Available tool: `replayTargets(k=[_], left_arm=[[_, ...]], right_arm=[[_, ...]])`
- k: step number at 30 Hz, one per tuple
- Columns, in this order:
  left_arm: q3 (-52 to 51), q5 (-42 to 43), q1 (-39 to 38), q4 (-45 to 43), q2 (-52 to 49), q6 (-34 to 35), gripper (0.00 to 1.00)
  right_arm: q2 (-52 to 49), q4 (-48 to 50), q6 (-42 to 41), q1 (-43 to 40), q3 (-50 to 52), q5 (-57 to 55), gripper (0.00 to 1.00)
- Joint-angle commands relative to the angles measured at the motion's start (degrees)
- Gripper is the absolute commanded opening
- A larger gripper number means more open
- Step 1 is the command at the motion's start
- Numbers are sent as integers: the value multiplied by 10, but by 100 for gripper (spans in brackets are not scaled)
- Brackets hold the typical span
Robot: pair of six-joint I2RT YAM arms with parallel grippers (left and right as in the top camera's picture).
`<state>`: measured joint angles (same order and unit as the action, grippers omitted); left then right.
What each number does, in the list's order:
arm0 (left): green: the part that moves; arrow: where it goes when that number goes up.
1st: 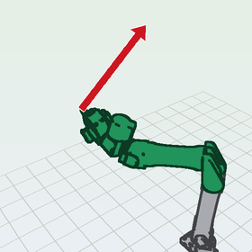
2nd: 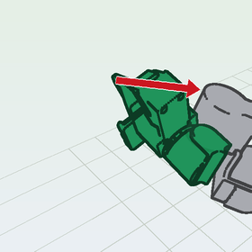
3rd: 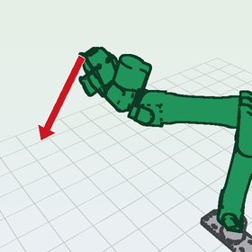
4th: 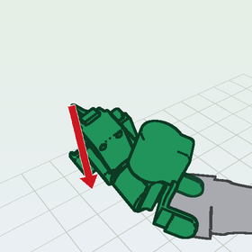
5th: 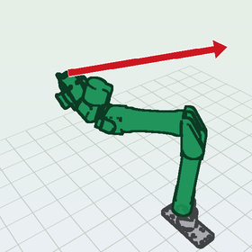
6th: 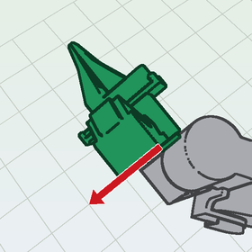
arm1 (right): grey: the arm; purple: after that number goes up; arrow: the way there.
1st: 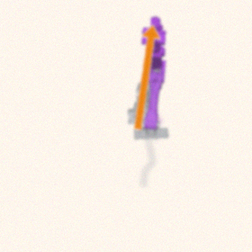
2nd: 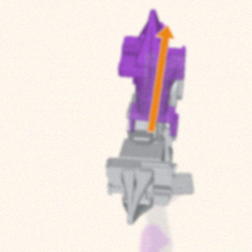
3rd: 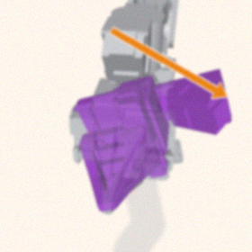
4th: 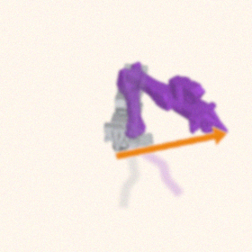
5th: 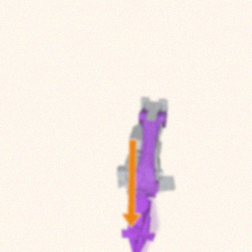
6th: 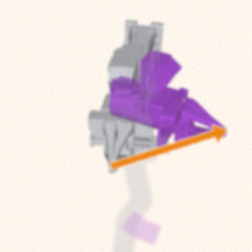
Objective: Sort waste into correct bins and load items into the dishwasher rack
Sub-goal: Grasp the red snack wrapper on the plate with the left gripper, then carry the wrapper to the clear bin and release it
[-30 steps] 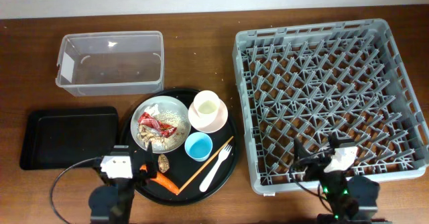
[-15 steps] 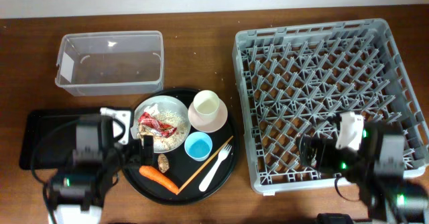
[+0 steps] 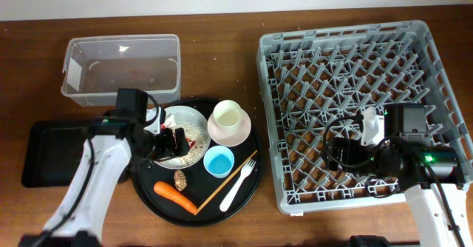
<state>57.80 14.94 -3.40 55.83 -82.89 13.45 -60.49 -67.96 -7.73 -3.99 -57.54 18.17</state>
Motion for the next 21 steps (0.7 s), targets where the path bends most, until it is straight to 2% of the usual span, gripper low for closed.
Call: replayTargets(k=[1, 2, 5, 6, 7, 11, 15, 18, 19, 21], left_arm=[[9, 10, 1, -16, -58, 98, 99], [9, 10, 1, -38, -77, 112, 85], [9, 10, 1, -73, -94, 115, 61], [9, 10, 1, -83, -94, 114, 48], [9, 10, 1, -92, -94, 115, 42], [9, 10, 1, -96, -94, 114, 27], [9, 10, 1, -96, -94, 114, 19], [9, 9, 1, -96, -94, 114, 8], [9, 9, 1, -96, -94, 114, 1], [9, 9, 1, -93, -94, 114, 1]], right_arm=[[1, -4, -1, -2, -14, 7, 98], [1, -5, -1, -2, -14, 7, 98], [1, -5, -1, -2, -14, 7, 98], [1, -6, -1, -2, -14, 7, 98], [1, -6, -1, -2, -14, 7, 98], [1, -7, -1, -2, -14, 7, 98], [1, -9, -1, -2, -14, 7, 98], [1, -9, -1, -2, -14, 7, 99], [1, -9, -1, -2, -14, 7, 99], [1, -9, -1, -2, -14, 7, 98]])
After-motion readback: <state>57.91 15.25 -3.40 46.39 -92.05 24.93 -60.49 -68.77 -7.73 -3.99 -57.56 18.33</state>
